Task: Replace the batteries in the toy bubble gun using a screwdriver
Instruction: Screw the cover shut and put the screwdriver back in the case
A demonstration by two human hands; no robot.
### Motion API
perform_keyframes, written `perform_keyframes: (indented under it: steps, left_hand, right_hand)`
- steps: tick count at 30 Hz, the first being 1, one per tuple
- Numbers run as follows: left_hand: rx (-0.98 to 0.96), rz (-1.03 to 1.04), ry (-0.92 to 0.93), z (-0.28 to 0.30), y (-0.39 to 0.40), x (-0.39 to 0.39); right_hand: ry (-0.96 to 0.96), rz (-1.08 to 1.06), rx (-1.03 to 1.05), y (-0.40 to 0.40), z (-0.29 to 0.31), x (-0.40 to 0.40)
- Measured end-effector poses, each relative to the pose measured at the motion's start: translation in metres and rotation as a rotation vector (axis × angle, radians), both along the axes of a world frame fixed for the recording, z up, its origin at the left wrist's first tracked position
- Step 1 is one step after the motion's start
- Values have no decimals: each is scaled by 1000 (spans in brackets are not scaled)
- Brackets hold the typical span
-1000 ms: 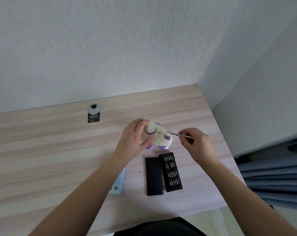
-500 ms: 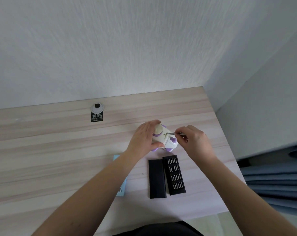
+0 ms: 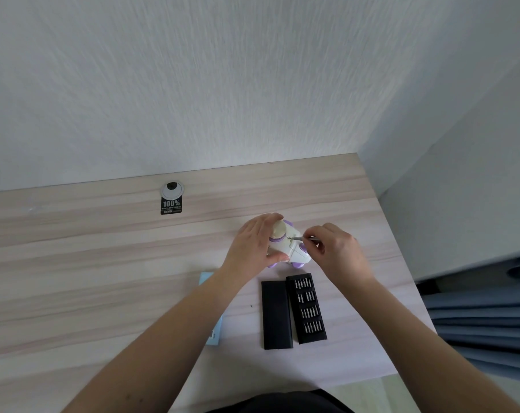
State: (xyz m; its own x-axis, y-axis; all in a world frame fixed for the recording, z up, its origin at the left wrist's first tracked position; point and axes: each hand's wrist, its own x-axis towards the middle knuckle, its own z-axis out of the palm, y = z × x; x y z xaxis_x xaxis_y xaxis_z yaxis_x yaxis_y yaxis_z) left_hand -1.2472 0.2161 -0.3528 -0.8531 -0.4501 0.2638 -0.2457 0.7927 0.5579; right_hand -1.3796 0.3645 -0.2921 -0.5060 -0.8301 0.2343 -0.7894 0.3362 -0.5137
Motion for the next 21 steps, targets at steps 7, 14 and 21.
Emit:
perform_keyframes:
  steps: [7,14,21]
  left_hand:
    - [2,7,0,-1,-1,0]
    - [6,8,-3,-1,0,0]
    - [4,12,-4,0,0,-1]
  right_hand:
    - [14,-5,22,-2,-4,-1]
    - [71,33,14,-7,3,-1]
    - [121,49,18,-10,7,-1]
